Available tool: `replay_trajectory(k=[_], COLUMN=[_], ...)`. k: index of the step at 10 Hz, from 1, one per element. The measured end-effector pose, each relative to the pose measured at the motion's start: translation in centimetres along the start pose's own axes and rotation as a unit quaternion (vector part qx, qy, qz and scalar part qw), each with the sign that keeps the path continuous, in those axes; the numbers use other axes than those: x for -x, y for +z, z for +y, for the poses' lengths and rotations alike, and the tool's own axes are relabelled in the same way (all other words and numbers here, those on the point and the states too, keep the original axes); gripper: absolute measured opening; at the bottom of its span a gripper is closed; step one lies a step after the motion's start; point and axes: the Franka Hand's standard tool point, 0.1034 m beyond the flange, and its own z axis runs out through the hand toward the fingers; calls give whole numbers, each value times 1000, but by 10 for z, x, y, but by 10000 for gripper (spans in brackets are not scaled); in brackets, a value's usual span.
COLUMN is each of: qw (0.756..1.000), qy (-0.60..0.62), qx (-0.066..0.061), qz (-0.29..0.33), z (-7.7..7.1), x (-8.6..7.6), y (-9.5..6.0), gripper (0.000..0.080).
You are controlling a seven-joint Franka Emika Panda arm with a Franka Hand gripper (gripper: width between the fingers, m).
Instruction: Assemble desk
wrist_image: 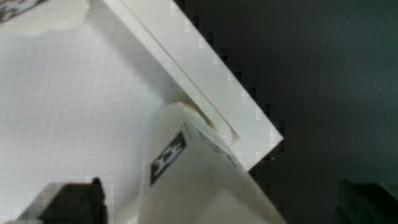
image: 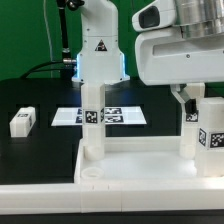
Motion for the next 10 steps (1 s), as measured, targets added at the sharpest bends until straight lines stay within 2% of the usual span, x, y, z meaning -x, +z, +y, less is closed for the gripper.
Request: replay_trajectory(k=[1,2,3,4,5,7,8,9,10], qw=[999,989,965,947,960,966,975,986,990], qy=[-41,-143,-260,-319,-278,-255,-219,-163,-136], qx=[2,20,36,42,39,40,40,40,39], qz=[1,8,9,2,6,6,8,11,12], z=[1,4,6,5,4,5,5,6,6], x=[-1,-3,-6,-7,-8,-8,-8,-9,-9], y=[0,0,-1,-2,-2,-1,-1,-2,-2], gripper=[649,649,649,649,649,385,385,292,292])
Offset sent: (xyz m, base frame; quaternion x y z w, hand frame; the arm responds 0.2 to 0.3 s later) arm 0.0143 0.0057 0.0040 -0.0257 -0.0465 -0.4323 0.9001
